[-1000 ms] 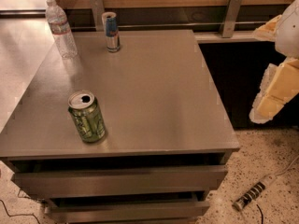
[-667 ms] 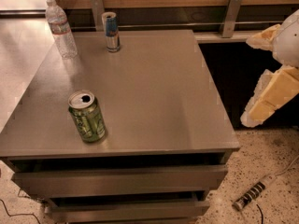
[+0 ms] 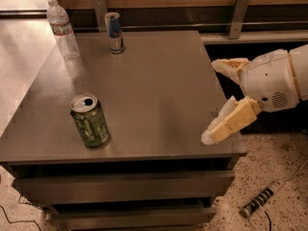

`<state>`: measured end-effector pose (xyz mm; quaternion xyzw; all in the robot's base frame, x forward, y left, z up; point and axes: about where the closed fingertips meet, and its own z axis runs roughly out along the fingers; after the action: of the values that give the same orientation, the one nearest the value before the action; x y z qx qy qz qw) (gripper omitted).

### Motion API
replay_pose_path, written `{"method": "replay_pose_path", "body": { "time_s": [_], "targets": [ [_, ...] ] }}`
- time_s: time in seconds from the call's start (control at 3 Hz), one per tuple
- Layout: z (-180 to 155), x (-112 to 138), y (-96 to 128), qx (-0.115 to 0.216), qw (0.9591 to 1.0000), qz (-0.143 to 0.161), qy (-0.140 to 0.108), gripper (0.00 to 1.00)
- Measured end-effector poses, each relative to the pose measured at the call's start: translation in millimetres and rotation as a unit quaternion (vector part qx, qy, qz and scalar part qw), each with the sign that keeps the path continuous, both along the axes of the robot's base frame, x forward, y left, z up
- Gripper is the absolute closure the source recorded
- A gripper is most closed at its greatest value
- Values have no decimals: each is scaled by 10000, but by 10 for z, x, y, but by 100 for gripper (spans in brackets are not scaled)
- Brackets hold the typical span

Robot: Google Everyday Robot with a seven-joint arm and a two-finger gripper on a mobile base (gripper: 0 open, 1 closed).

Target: Move green can near redbull can

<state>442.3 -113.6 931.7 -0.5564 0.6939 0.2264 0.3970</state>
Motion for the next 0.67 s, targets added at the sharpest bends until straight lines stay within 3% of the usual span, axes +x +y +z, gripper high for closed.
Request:
{"method": "replay_pose_path", "body": {
  "time_s": [0.33,0.67],
  "targets": [
    [33,-30,379,919,9951,303,-184,0],
    [168,-99,797,1572,9850,618,-360,0]
  ]
}}
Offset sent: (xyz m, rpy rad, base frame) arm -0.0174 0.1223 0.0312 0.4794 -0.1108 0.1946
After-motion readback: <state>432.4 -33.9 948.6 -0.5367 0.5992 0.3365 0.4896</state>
